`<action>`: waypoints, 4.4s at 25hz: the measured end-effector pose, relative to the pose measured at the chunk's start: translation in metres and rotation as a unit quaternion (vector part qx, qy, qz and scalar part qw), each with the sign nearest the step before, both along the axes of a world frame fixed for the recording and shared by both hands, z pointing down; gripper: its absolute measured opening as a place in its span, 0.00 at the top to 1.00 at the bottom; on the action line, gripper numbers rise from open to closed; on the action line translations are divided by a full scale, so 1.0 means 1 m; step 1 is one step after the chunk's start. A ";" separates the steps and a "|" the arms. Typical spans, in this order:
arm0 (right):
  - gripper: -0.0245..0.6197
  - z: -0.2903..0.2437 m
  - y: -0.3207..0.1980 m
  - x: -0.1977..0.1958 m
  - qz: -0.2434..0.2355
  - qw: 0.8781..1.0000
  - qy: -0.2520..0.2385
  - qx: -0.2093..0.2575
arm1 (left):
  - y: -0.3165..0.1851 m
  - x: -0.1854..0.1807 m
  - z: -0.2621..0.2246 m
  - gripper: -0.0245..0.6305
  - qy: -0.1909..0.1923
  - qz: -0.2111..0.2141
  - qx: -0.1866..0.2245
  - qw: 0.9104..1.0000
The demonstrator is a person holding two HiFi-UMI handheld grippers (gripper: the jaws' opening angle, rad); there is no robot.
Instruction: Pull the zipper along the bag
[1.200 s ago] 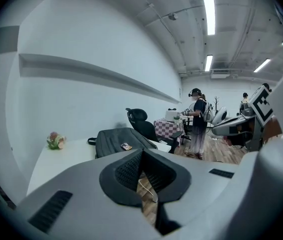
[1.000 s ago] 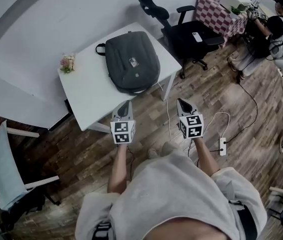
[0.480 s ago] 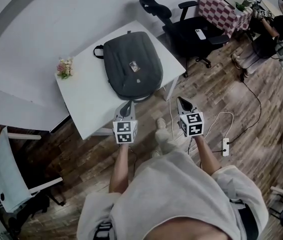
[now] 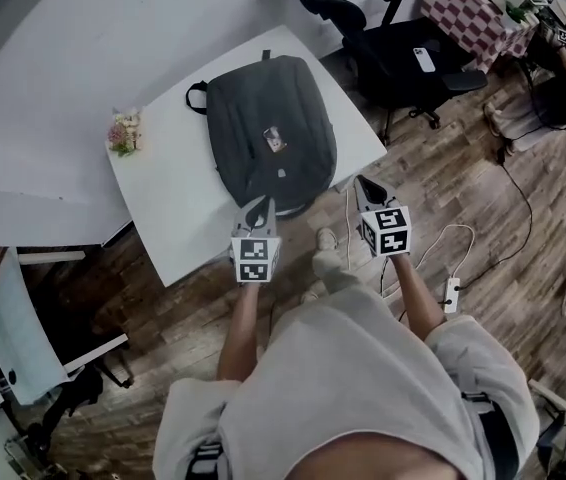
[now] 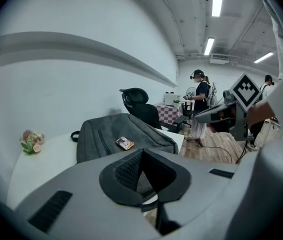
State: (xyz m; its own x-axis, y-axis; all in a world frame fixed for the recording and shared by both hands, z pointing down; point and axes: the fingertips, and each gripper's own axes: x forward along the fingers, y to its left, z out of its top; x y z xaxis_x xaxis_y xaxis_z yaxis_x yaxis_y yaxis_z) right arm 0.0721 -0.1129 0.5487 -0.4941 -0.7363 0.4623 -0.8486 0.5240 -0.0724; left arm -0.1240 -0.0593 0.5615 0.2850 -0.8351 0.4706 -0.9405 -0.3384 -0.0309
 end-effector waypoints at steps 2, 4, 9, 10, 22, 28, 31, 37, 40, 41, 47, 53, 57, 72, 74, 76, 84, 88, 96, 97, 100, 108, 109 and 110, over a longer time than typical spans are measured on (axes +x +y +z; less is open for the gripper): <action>0.94 0.005 -0.020 0.001 -0.006 1.000 -0.001 -0.008 | -0.010 0.006 0.006 0.92 -0.004 0.002 -0.015 1.000; 0.94 0.011 -0.037 0.003 -0.012 1.000 -0.005 -0.016 | -0.018 0.011 0.015 0.92 -0.005 0.001 -0.030 1.000; 0.94 0.030 -0.075 0.004 -0.026 0.999 -0.012 -0.037 | -0.038 0.021 0.030 0.92 -0.015 0.002 -0.055 0.998; 0.94 0.034 -0.079 0.003 -0.029 0.999 -0.013 -0.042 | -0.040 0.023 0.032 0.92 -0.018 0.004 -0.059 0.998; 0.94 0.074 -0.104 -0.006 -0.055 0.995 -0.010 -0.079 | -0.049 0.067 0.061 0.92 -0.132 0.133 -0.081 0.979; 0.94 0.085 -0.108 -0.004 -0.065 0.995 0.009 -0.081 | -0.041 0.087 0.074 0.92 -0.169 0.215 -0.093 0.957; 0.94 0.091 -0.115 -0.006 -0.078 0.994 0.016 -0.078 | -0.036 0.087 0.081 0.80 -0.193 0.240 -0.098 0.946; 0.94 0.101 -0.129 -0.018 -0.128 0.988 0.043 -0.071 | -0.037 0.085 0.080 0.65 -0.217 0.260 -0.102 0.936; 0.89 0.108 -0.140 -0.027 -0.154 0.984 0.055 -0.065 | -0.032 0.083 0.084 0.60 -0.215 0.267 -0.117 0.932; 0.84 0.111 -0.143 -0.029 -0.161 0.983 0.060 -0.064 | -0.031 0.081 0.088 0.60 -0.217 0.267 -0.122 0.931; 0.72 0.131 -0.162 -0.031 -0.188 0.973 0.125 -0.056 | -0.026 0.075 0.110 0.60 -0.241 0.272 -0.145 0.920; 0.69 0.144 -0.177 -0.041 -0.236 0.959 0.146 -0.055 | -0.035 0.081 0.120 0.62 -0.245 0.292 -0.157 0.911; 0.67 0.146 -0.181 -0.048 -0.271 0.949 0.154 -0.051 | -0.036 0.082 0.119 0.67 -0.234 0.300 -0.165 0.910; 0.87 0.145 -0.192 -0.068 -0.316 0.926 0.205 0.010 | -0.036 0.082 0.120 0.71 -0.226 0.311 -0.168 0.908; 0.90 0.143 -0.195 -0.070 -0.318 0.924 0.211 0.015 | -0.036 0.081 0.119 0.71 -0.226 0.312 -0.169 0.907; 0.91 0.143 -0.194 -0.070 -0.323 0.921 0.216 0.013 | -0.036 0.081 0.120 0.71 -0.225 0.312 -0.170 0.907; 0.93 0.142 -0.189 -0.062 -0.349 0.881 0.315 0.049 | -0.037 0.081 0.120 0.71 -0.216 0.301 -0.174 0.912; 0.93 0.143 -0.189 -0.059 -0.351 0.868 0.349 0.048 | -0.038 0.082 0.120 0.72 -0.216 0.293 -0.172 0.915; 0.93 0.146 -0.172 -0.052 -0.356 0.861 0.362 0.026 | -0.043 0.081 0.121 0.74 -0.200 0.274 -0.176 0.924; 0.93 0.146 -0.167 -0.051 -0.358 0.859 0.365 0.024 | -0.044 0.080 0.121 0.74 -0.198 0.273 -0.176 0.925; 0.93 0.148 -0.148 -0.044 -0.363 0.855 0.370 0.016 | -0.045 0.081 0.121 0.74 -0.193 0.272 -0.174 0.926; 0.93 0.147 -0.101 -0.032 -0.340 0.864 0.370 -0.022 | -0.048 0.085 0.122 0.74 -0.189 0.277 -0.173 0.926; 0.93 0.147 -0.095 -0.030 -0.337 0.866 0.370 -0.027 | -0.048 0.085 0.122 0.74 -0.188 0.277 -0.173 0.926; 0.93 0.147 -0.088 -0.030 -0.334 0.867 0.368 -0.033 | -0.048 0.086 0.121 0.74 -0.187 0.276 -0.173 0.927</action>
